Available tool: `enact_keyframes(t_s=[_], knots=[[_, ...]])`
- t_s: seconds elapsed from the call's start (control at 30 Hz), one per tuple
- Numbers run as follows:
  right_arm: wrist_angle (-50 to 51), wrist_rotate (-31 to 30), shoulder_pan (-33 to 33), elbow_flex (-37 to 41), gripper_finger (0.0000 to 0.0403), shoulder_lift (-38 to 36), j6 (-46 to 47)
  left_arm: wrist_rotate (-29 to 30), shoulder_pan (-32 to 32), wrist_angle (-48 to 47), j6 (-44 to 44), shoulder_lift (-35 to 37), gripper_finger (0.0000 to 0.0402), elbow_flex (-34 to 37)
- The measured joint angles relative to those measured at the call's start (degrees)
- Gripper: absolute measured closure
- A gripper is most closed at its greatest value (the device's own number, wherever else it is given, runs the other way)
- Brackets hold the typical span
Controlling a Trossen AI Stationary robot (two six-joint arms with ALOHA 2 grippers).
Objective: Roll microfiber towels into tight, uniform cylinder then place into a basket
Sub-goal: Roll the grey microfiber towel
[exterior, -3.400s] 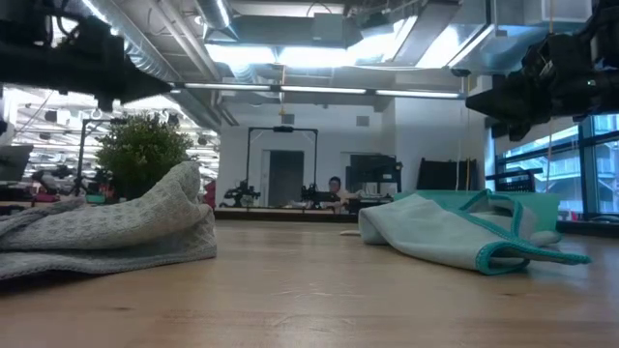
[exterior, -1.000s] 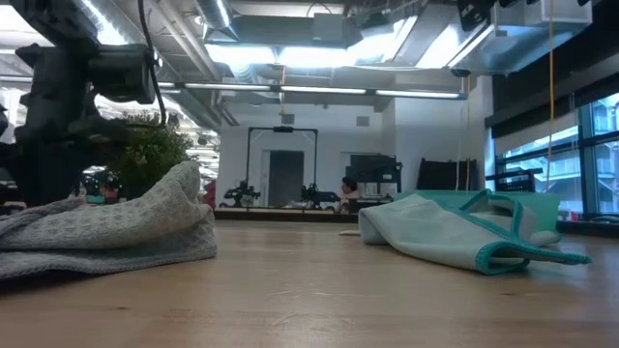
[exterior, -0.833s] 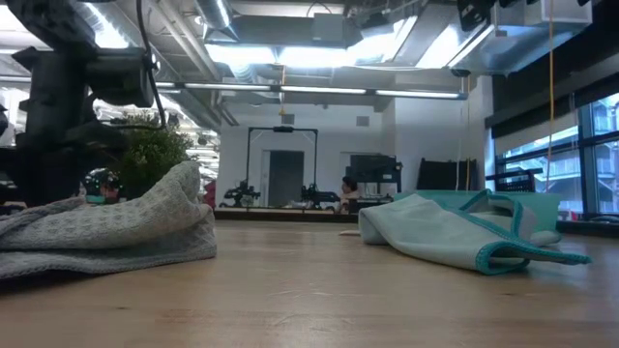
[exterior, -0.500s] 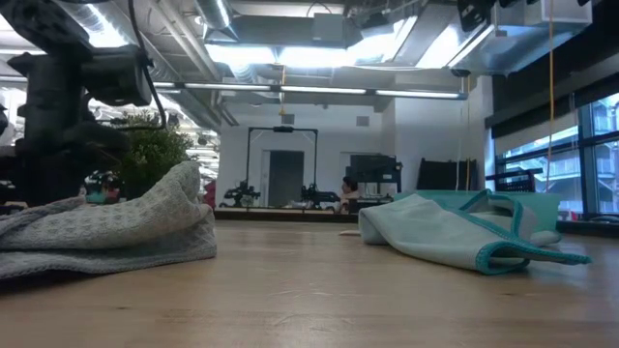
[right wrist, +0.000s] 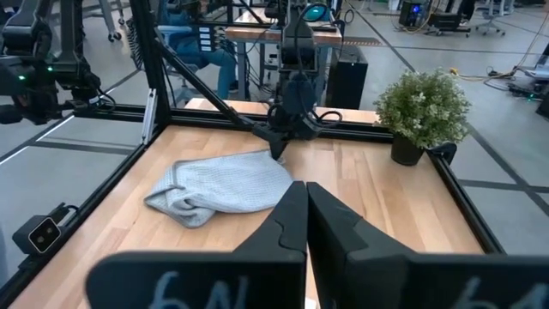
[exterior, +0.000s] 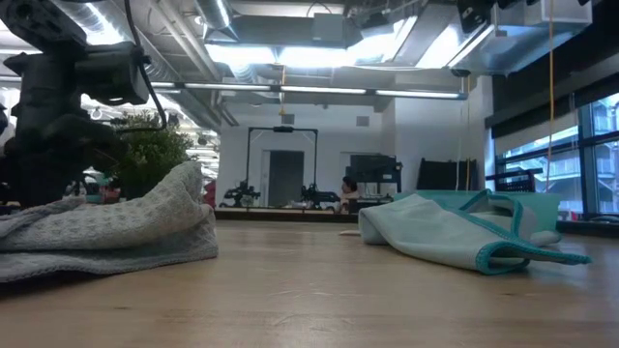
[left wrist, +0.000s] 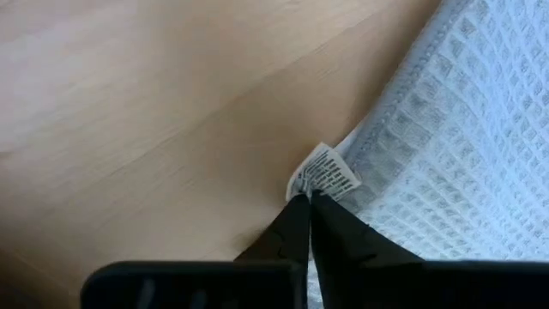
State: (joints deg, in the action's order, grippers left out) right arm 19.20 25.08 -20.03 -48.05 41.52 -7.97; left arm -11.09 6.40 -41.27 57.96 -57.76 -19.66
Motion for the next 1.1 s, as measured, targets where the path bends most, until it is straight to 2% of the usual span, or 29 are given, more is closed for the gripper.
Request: enact_keyframes(t_s=[0.13,0.33,0.63,0.87,1.1], knots=[[0.0,0.0,0.0,0.0,0.0399,0.0,0.0,0.2,0.4,0.6,0.8,-0.1,0.0400,-0.4],[0.0,-0.4,0.0,0.0,0.0399,0.0,-0.2,5.9,3.4,0.9,-0.2,-0.2,0.0401,-5.4],[-0.1,-4.3,0.0,0.0,0.0399,0.9,-1.5,10.1,8.1,0.8,-8.2,-0.2,0.0401,-14.0],[-1.5,-3.3,0.0,0.1,0.0399,11.1,-4.4,12.0,9.0,-0.3,-17.1,-0.1,0.0401,-21.1],[-15.1,-3.0,0.0,0.1,0.0390,23.3,0.5,13.4,9.0,-4.6,-25.1,-0.1,0.0401,-26.1]])
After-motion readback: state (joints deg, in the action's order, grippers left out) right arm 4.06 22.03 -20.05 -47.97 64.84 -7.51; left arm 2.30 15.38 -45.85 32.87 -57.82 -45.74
